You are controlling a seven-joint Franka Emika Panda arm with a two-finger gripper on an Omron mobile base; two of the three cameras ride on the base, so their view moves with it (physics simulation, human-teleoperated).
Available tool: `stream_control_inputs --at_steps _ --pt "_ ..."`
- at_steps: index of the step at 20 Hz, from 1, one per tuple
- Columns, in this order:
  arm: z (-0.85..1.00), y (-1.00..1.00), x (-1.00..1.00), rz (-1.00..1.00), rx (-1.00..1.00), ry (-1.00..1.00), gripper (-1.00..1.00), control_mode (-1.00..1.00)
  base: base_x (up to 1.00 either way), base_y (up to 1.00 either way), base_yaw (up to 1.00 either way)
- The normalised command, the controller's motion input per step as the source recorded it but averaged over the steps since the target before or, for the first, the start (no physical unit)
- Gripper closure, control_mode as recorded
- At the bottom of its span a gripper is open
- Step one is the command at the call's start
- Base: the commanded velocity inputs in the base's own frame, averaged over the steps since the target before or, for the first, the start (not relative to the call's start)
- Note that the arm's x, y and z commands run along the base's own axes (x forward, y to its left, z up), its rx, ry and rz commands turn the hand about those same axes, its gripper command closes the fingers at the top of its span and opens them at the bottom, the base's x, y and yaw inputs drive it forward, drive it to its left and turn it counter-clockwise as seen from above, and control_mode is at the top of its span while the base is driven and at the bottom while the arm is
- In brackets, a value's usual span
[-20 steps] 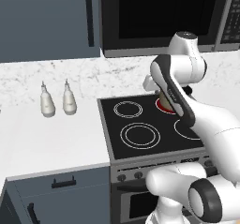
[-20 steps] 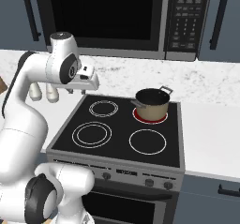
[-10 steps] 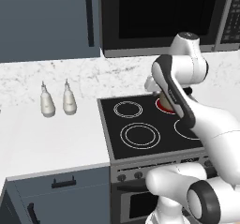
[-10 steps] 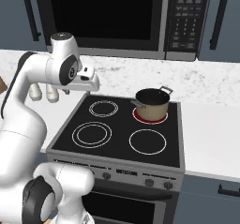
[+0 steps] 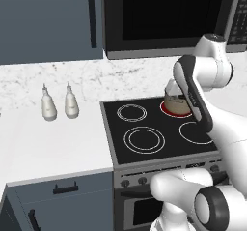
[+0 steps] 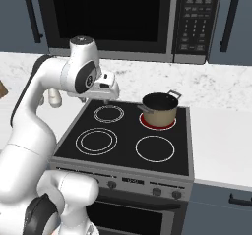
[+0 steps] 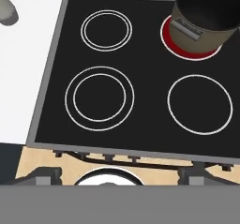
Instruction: Turn off the rear right burner of the stove.
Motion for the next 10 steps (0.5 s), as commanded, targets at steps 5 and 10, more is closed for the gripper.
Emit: stream_control_inputs --at_steps 5,10 --pt "0.00 -0.52 -0.12 0.01 0.00 0.00 -1.00 -1.00 0.00 0.00 0.00" --pt "0.00 0.00 0.00 0.00 0.00 0.00 -1.00 -1.00 0.00 0.00 0.00"
